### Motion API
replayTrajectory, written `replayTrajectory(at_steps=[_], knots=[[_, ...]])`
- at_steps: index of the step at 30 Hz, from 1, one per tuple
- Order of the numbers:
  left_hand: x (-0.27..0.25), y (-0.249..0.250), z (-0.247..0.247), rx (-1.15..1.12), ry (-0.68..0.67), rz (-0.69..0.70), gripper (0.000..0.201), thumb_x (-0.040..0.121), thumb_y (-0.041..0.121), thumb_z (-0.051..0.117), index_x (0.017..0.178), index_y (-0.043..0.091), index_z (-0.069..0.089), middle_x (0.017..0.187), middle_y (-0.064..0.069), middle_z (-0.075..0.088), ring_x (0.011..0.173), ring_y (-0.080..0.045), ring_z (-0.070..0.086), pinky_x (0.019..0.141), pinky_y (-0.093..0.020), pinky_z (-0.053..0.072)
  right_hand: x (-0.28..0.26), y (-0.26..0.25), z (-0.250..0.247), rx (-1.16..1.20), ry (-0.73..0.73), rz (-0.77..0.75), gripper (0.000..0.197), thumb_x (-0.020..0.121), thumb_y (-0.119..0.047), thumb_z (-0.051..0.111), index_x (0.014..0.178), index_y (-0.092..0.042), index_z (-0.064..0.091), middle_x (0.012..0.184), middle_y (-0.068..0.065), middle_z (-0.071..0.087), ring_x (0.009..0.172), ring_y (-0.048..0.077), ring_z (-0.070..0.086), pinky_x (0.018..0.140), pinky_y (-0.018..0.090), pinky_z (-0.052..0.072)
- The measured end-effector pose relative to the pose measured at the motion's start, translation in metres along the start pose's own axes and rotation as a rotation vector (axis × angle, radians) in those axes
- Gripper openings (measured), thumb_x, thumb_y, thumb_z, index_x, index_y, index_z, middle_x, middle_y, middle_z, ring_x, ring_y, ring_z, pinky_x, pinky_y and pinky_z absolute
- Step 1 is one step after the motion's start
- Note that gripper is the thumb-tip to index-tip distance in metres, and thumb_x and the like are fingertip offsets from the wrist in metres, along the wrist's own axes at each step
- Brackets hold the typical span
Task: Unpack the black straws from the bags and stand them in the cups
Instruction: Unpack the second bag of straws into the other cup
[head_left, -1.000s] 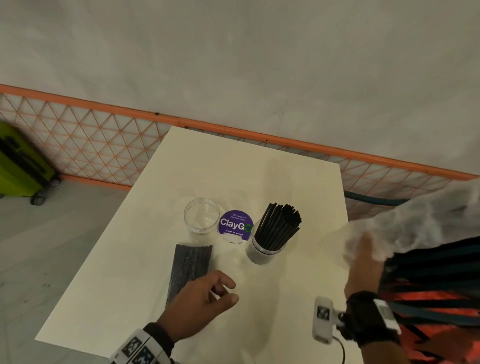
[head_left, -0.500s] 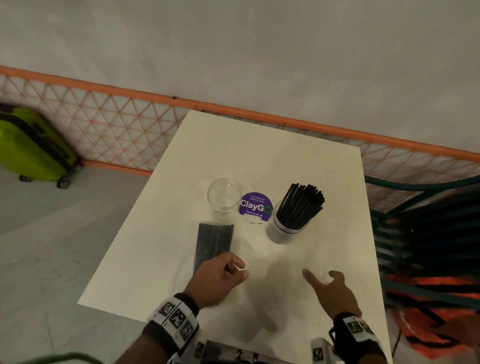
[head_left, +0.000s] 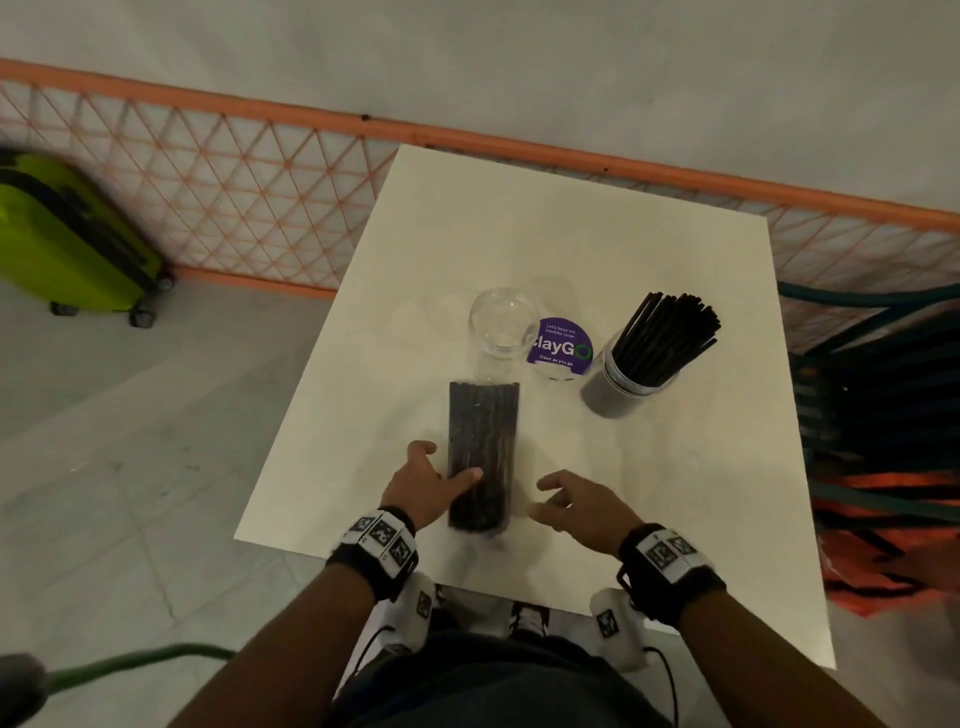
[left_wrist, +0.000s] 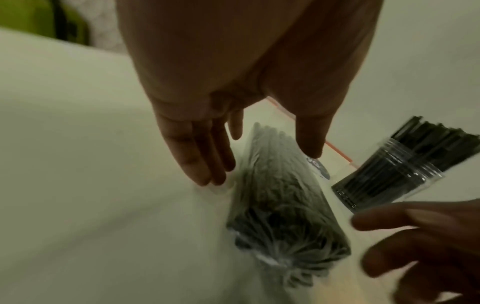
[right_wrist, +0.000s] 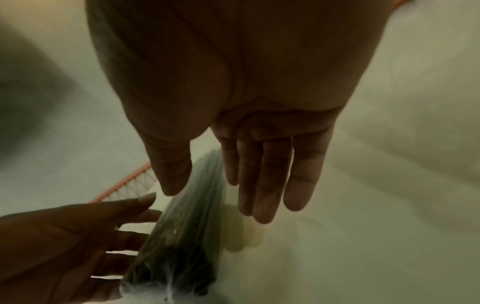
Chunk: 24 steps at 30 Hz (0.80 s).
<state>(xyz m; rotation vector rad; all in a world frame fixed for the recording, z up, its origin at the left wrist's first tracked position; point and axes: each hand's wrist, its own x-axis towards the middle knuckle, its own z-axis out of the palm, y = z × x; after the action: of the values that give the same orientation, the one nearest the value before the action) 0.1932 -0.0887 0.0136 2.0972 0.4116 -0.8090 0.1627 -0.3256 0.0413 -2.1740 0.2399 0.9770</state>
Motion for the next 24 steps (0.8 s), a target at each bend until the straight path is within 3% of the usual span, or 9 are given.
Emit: replayTrajectory(at_steps=[3,5,7,10,12,16,19,22,24], knots=[[0.005,-0.009,0.005,-0.100,-0.155,-0.018,0.079,0.082,0.048,0.076,0.140,0.017,0.034,0.119,-0.015,0.068,0.106,-0.032,0.068,0.085,-0.042,0.057,0.024,-0.012,0.026,0.146,-0.065,0.068,0.066,0.087,-0.045,0.067,0.140,-0.021,0.037,0.108,0.005,0.068,0.084,0.017,0.065,0.064,0.022,0.046],[0.003,-0.012,0.007,-0.128,-0.240,-0.003,0.070,0.087,0.043,0.073,0.139,0.016,0.035,0.120,-0.014,0.069,0.102,-0.030,0.070,0.073,-0.037,0.057,0.028,-0.019,0.038,0.176,-0.044,0.074,0.067,0.087,-0.042,0.068,0.142,-0.020,0.035,0.106,0.006,0.068,0.081,0.017,0.065,0.061,0.021,0.046],[-0.002,-0.011,0.003,-0.198,-0.258,0.024,0.061,0.091,0.041,0.070,0.137,0.017,0.038,0.115,-0.012,0.069,0.097,-0.026,0.068,0.074,-0.036,0.056,0.027,-0.025,0.044,0.192,0.013,0.057,0.069,0.086,-0.042,0.069,0.142,-0.021,0.033,0.104,0.006,0.070,0.082,0.019,0.067,0.064,0.023,0.047],[-0.012,-0.005,-0.015,-0.378,-0.239,0.058,0.058,0.090,0.047,0.067,0.135,0.022,0.041,0.112,-0.011,0.068,0.102,-0.025,0.068,0.088,-0.044,0.056,0.012,-0.040,0.038,0.346,0.108,0.010,0.073,0.086,-0.050,0.067,0.143,-0.031,0.026,0.102,0.006,0.072,0.082,0.020,0.070,0.069,0.029,0.052],[-0.022,0.005,-0.032,-0.468,-0.255,0.096,0.054,0.091,0.051,0.063,0.136,0.028,0.041,0.116,-0.015,0.066,0.103,-0.028,0.070,0.091,-0.047,0.057,-0.003,-0.056,0.027,0.430,0.138,-0.063,0.064,0.089,-0.051,0.061,0.142,-0.038,0.027,0.099,0.008,0.073,0.077,0.018,0.071,0.070,0.032,0.054],[-0.042,0.030,-0.063,-0.532,-0.261,0.250,0.036,0.099,0.044,0.054,0.134,0.036,0.045,0.109,-0.009,0.066,0.076,-0.019,0.073,0.074,-0.037,0.061,-0.029,-0.085,0.006,0.474,0.154,-0.198,0.034,0.101,-0.037,0.045,0.133,-0.026,0.051,0.100,0.012,0.072,0.069,0.015,0.068,0.079,0.045,0.055],[-0.044,0.039,-0.076,-0.450,-0.282,0.344,0.044,0.094,0.046,0.063,0.134,0.042,0.046,0.118,-0.004,0.062,0.081,-0.018,0.073,0.071,-0.033,0.058,-0.032,-0.089,-0.001,0.485,0.166,-0.209,0.036,0.102,-0.039,0.038,0.133,-0.024,0.052,0.095,0.009,0.073,0.071,0.011,0.066,0.076,0.037,0.053],[-0.042,0.043,-0.078,-0.333,-0.298,0.427,0.068,0.084,0.028,0.079,0.140,0.042,0.042,0.121,0.002,0.058,0.084,-0.020,0.070,0.071,-0.031,0.056,-0.029,-0.088,-0.005,0.514,0.154,-0.208,0.044,0.099,-0.046,0.039,0.135,-0.023,0.050,0.094,0.010,0.074,0.073,0.012,0.066,0.075,0.034,0.051],[-0.042,0.044,-0.077,-0.287,-0.277,0.476,0.074,0.081,0.022,0.083,0.141,0.040,0.043,0.121,0.001,0.060,0.088,-0.026,0.068,0.080,-0.036,0.059,-0.027,-0.085,-0.006,0.500,0.162,-0.220,0.055,0.092,-0.053,0.043,0.138,-0.022,0.048,0.092,0.007,0.074,0.073,0.012,0.065,0.075,0.036,0.053]])
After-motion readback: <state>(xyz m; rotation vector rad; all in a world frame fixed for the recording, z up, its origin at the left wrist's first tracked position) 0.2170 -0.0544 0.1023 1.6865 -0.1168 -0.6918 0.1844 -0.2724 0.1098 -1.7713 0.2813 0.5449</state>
